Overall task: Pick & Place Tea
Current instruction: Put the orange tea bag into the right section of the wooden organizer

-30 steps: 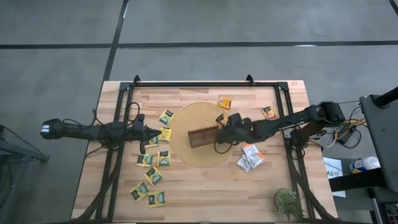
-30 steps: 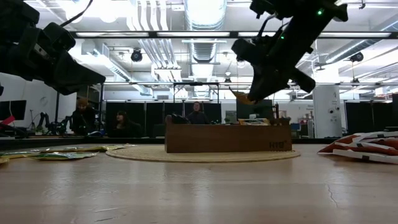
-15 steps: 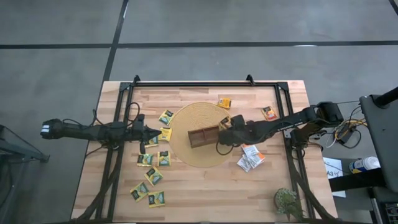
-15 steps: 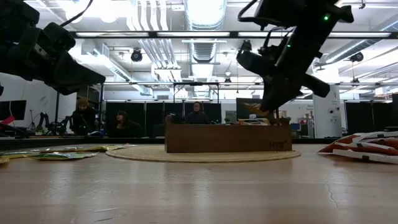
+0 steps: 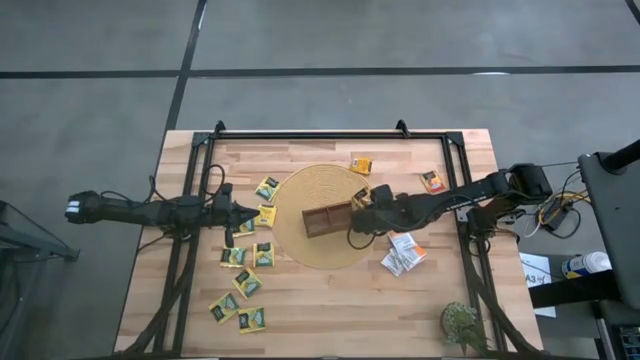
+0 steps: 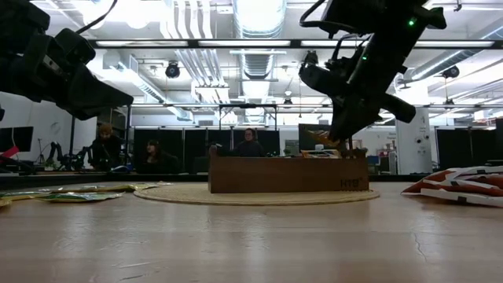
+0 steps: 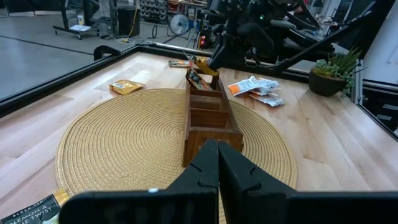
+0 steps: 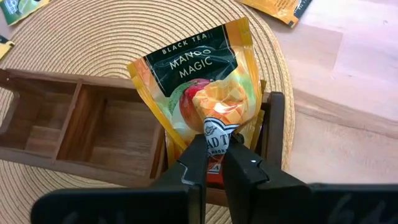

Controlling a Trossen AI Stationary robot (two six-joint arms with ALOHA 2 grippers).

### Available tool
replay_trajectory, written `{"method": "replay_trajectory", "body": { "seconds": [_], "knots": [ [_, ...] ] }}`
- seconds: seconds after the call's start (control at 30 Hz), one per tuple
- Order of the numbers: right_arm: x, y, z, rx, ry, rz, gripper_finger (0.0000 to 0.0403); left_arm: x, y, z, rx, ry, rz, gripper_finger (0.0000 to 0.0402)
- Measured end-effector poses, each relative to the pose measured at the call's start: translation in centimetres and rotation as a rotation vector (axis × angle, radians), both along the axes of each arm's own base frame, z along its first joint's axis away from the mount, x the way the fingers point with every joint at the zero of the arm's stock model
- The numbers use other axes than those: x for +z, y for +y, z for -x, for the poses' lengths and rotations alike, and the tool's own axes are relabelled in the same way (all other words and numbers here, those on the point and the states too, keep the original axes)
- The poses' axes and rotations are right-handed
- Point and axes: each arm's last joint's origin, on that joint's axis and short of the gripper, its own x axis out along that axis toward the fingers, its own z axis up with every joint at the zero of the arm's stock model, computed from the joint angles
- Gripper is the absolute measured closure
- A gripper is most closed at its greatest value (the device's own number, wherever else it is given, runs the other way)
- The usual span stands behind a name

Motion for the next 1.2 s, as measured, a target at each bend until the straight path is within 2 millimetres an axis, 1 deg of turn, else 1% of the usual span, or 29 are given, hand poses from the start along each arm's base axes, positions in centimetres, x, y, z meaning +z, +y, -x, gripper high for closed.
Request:
{"method": "replay_trajectory", "body": {
  "seconds": [0.33,0.43,0.7,0.83,0.93,1.1,1.2],
  "knots": [
    [0.0,-0.08,-0.01,0.019,0.014,0.015,0.0371,0.0,0.0,0.0,0.0,0.0,0.0,0.0402],
    [0.0,-0.08,-0.01,0.028,0.02,0.02,0.0355,0.0,0.0,0.0,0.0,0.0,0.0,0.0402],
    [0.0,-0.08,-0.01,0.028,0.02,0.02,0.0297,0.0,0.0,0.0,0.0,0.0,0.0,0.0402],
    [-0.01,-0.07,-0.03,0.027,0.018,0.016,0.0275,0.0,0.0,0.0,0.0,0.0,0.0,0.0402],
    [-0.05,0.0,-0.05,0.034,0.017,-0.012,0.0264,0.0,0.0,0.0,0.0,0.0,0.0,0.0402],
    [-0.03,0.02,-0.07,0.049,0.025,-0.008,0.0253,0.0,0.0,0.0,0.0,0.0,0.0,0.0402],
    [0.51,0.06,-0.42,0.089,0.03,0.01,0.025,0.0,0.0,0.0,0.0,0.0,0.0,0.0402]
  ]
}}
